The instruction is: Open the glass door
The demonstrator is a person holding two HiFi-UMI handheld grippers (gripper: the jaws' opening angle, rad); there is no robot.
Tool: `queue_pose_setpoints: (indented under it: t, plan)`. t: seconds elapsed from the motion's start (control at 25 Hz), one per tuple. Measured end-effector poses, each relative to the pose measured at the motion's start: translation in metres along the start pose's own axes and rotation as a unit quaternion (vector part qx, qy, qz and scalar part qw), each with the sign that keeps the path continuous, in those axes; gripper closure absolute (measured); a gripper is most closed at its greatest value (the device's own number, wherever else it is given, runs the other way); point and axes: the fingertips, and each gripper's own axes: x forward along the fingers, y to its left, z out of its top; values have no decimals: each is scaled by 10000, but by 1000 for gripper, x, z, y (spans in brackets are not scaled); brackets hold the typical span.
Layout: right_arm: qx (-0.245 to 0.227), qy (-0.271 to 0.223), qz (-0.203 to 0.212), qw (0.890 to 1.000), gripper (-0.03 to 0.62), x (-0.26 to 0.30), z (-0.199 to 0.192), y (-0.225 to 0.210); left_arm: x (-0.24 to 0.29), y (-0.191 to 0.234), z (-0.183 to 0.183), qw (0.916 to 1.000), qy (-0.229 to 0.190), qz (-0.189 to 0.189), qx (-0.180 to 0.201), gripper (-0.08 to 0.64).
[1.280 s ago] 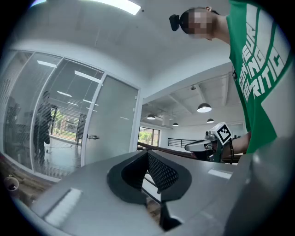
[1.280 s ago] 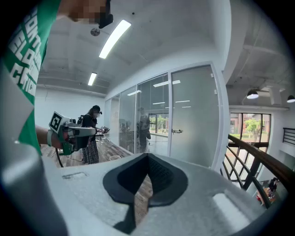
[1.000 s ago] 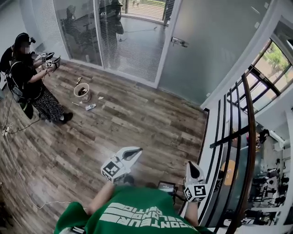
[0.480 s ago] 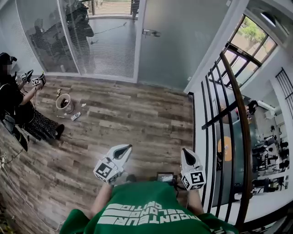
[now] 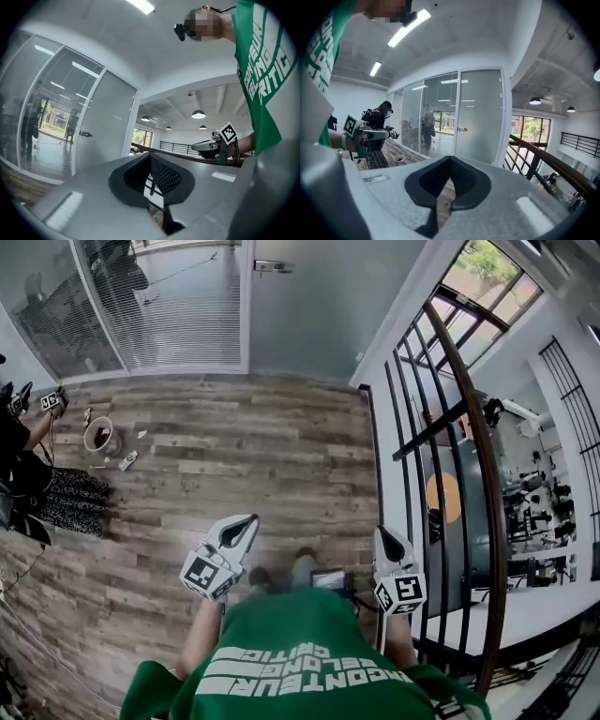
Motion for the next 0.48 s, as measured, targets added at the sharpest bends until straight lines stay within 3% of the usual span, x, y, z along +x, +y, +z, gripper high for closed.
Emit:
queue_pose_setpoints:
  t: [0.12,0.36,0.48]
  plan:
    - [1,83,86,9999,600,6,-5,-3,0,-2,-3,9999,46,101,-47,546]
    - [-417,123,718,9965,600,48,2,1,3,18,-14,9979,114,626,-119,546]
    - [-356,148,888,9953,600,71,2,-8,14,28,-16,9968,142,784,-110,546]
